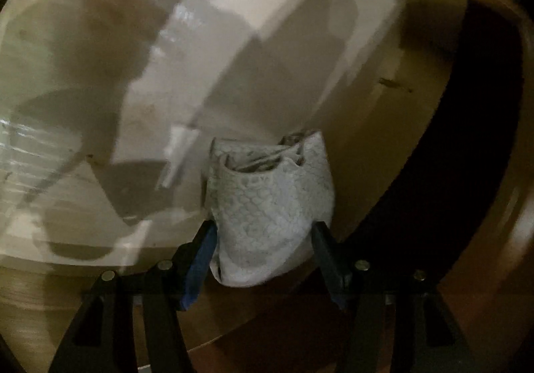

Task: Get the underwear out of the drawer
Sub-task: 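Move the right tool down into the drawer to the white hexagon-print sock, then grasp the white hexagon-print sock with the right tool and lift it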

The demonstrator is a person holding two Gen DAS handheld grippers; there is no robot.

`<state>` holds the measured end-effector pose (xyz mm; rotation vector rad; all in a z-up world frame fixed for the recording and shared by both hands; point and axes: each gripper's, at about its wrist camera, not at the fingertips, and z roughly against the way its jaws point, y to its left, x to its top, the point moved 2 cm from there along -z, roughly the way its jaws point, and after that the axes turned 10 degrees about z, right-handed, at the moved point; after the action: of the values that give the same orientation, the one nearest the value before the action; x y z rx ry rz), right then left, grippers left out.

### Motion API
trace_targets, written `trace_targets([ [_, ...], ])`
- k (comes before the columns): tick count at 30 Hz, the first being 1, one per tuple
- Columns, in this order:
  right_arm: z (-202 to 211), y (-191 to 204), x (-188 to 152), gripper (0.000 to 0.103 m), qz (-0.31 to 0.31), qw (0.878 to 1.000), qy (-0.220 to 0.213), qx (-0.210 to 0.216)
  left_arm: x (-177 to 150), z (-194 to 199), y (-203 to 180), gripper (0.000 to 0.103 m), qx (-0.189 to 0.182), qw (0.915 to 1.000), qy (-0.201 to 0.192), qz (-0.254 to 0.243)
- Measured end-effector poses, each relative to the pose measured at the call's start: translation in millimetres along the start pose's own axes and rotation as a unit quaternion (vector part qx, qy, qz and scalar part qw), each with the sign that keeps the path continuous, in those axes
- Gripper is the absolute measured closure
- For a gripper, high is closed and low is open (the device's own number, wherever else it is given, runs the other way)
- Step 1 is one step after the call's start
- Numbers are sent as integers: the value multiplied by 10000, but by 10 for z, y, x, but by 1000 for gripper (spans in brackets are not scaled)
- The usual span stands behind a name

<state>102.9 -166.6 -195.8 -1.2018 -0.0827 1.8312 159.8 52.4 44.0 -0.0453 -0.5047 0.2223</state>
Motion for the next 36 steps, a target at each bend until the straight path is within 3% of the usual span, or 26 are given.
trace_targets([
  [2, -36, -10, 27, 43, 0, 10000, -73, 58, -8, -5, -11, 13, 3, 10000, 4, -16],
  [4, -62, -57, 33, 58, -126, 9998, -117, 135, -17, -5, -8, 13, 16, 10000, 18, -14],
  [10, -98, -212, 20, 79, -952, 9938, -278, 508, -30, 5, -25, 13, -13, 10000, 4, -58],
  [16, -3, -360, -99, 80, -2204, 9679, -519, 1092, -51, -19, -28, 13, 74, 9998, 3, -193],
  [19, 132, -438, -177, 80, -2824, 9417, -836, 1627, -53, -28, -30, 13, 67, 9998, 19, -208],
  [22, 246, -541, -340, 81, -3645, 8924, -1227, 2360, -60, -32, -36, 13, 31, 9997, 51, -236],
  [26, 321, -635, -597, 81, -4601, 8099, -1681, 3226, -85, -52, -63, 13, 58, 9995, 74, -312],
  [28, 323, -631, -665, 81, -4787, 7879, -1774, 3444, -92, -73, -68, 13, 39, 9994, 131, -327],
  [31, 432, -635, -718, 81, -4970, 7675, -1845, 3603, -113, -97, -73, 13, -19, 9993, 193, -318],
  [34, 497, -702, -808, 81, -5275, 7340, -1929, 3818, -119, -112, -66, 13, -7, 9992, 200, -337],
  [36, 549, -498, -875, 81, -5411, 7186, -1925, 3921, -117, -131, -77, 13, 34, 9990, 190, -397],
])
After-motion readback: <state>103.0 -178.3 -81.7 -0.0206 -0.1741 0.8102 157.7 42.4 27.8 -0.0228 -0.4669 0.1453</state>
